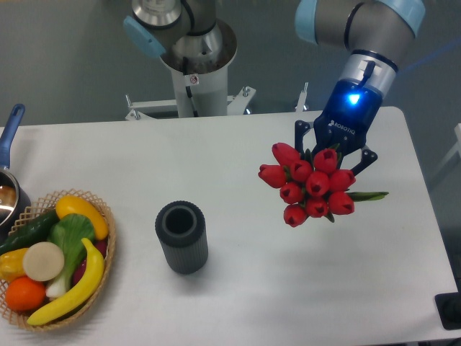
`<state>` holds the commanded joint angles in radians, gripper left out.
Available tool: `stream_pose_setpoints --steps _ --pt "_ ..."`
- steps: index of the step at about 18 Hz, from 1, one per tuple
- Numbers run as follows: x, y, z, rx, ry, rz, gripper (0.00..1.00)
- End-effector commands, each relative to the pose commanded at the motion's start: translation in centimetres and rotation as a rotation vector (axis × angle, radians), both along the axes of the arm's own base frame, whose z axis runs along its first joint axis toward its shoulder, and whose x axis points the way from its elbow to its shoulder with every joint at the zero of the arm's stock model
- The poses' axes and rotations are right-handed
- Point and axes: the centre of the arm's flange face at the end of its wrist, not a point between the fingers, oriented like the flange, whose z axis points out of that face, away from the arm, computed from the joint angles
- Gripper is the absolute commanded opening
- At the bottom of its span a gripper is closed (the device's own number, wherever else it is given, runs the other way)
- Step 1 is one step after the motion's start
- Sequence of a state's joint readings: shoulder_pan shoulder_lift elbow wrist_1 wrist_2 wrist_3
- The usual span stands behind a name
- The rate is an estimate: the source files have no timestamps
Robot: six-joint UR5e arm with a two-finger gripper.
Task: Insert the flowers into the vase
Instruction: 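Carry the red tulip bunch with the gripper toward the black vase, then move the tulips over the vase opening, stems pointing down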
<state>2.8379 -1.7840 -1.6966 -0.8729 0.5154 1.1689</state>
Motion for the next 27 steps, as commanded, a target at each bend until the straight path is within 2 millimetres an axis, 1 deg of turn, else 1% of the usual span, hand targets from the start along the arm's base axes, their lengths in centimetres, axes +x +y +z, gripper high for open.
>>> stream_pose_setpoints --steps 2,5,6,9,10,14,16,17,20,21,23,26,27 --pt "0.3 0.5 0.4 0.013 0.004 -0.014 0.38" --pt "1.9 2.9 1.2 0.043 0.014 -0.069 0.38" --pt "2.0 3.3 1.1 0.048 0.01 -0.078 0.38" --pt "2.3 3.7 1.4 0.076 0.001 -0.095 0.38" --pt "2.6 3.8 1.7 0.105 -0.007 -0.108 0.38" --pt "3.5 4.1 1.9 0.21 -0.066 -0.155 0.38" --pt "4.7 4.9 2.0 0.25 -0.092 -0.189 0.38" --pt "4.9 4.9 1.9 0.269 -0.106 -0.198 0.38" --pt "5.7 5.2 2.7 0.336 -0.135 -0.231 0.38" --pt "6.0 5.1 2.6 0.358 -0.153 -0.239 0.38" --pt "7.0 5.2 2.8 0.413 -0.185 -0.267 0.38" --pt "8.4 6.3 1.9 0.418 -0.205 -0.297 0.37" --pt "8.7 6.6 1.9 0.429 -0.21 -0.309 0.37"
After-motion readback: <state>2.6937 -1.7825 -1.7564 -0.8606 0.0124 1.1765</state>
